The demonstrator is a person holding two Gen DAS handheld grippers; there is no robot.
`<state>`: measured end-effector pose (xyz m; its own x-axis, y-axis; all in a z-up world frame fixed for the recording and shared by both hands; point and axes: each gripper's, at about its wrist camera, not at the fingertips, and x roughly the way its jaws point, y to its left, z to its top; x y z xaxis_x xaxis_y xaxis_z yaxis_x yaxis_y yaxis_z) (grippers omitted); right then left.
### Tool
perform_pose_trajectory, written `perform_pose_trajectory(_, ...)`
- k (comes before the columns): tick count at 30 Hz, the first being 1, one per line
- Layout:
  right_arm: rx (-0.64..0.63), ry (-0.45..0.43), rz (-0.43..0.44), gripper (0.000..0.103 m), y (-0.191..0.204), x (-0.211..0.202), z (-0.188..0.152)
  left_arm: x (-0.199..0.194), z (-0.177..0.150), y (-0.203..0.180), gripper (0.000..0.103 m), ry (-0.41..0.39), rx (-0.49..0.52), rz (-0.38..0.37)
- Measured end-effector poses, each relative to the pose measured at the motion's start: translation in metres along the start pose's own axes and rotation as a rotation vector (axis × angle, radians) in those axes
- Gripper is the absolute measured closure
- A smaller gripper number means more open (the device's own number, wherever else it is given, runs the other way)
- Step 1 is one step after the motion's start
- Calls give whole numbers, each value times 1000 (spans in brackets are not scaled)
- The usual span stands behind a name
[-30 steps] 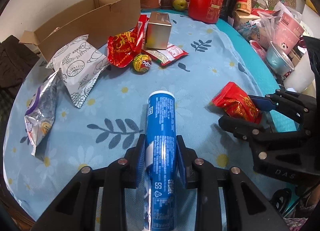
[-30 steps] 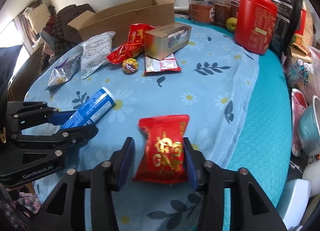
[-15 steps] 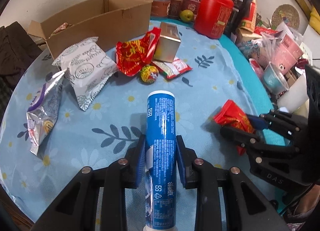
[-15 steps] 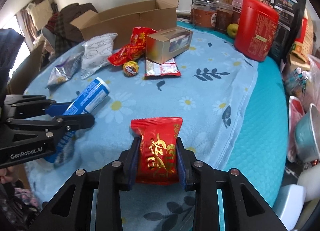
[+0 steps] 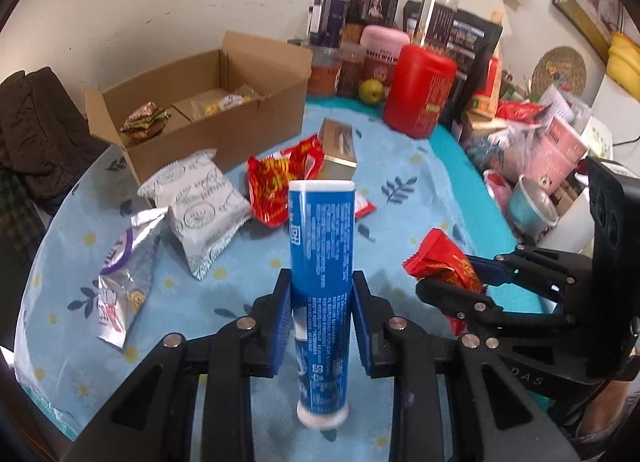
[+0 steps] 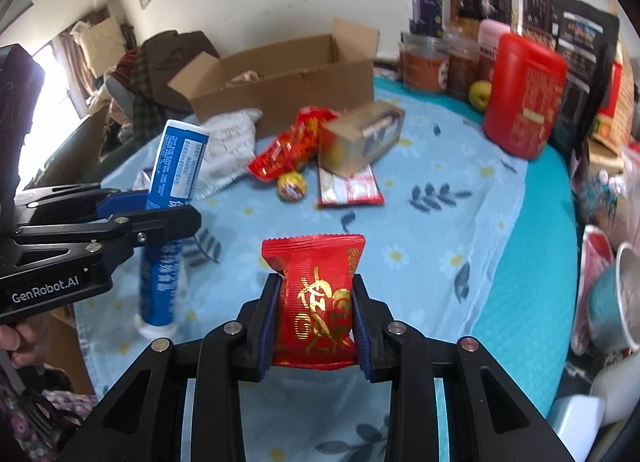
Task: Organize snacks
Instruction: 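Lift the blue canister with the left gripper while the right gripper carries the red packet to the box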
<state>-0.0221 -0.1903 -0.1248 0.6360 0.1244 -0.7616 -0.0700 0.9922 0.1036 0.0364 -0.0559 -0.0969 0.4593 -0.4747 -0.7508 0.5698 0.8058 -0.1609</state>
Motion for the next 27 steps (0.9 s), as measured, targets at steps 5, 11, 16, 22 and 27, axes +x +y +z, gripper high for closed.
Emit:
perform_pose_trajectory(5,-15,-51,9,71,6,-9,14,-11,11,0,75,-48,-1,-5)
perform_pose_trajectory(11,-49,-99,28,71,12,-20,33,-28,26,5,75,-131,28,14)
perform_pose_trajectory(16,-97,-141,15,71,20,-29,52,-42,45,13,75,-194,30,15)
perform_pose_trajectory(22,-146,-199,29,71,28,-40,83,-60,66,19,75,-275,41,40)
perform_pose_trajectory(27,-157,-232,45,71,30,-42,108,-71,87,29,75,-339,35,62)
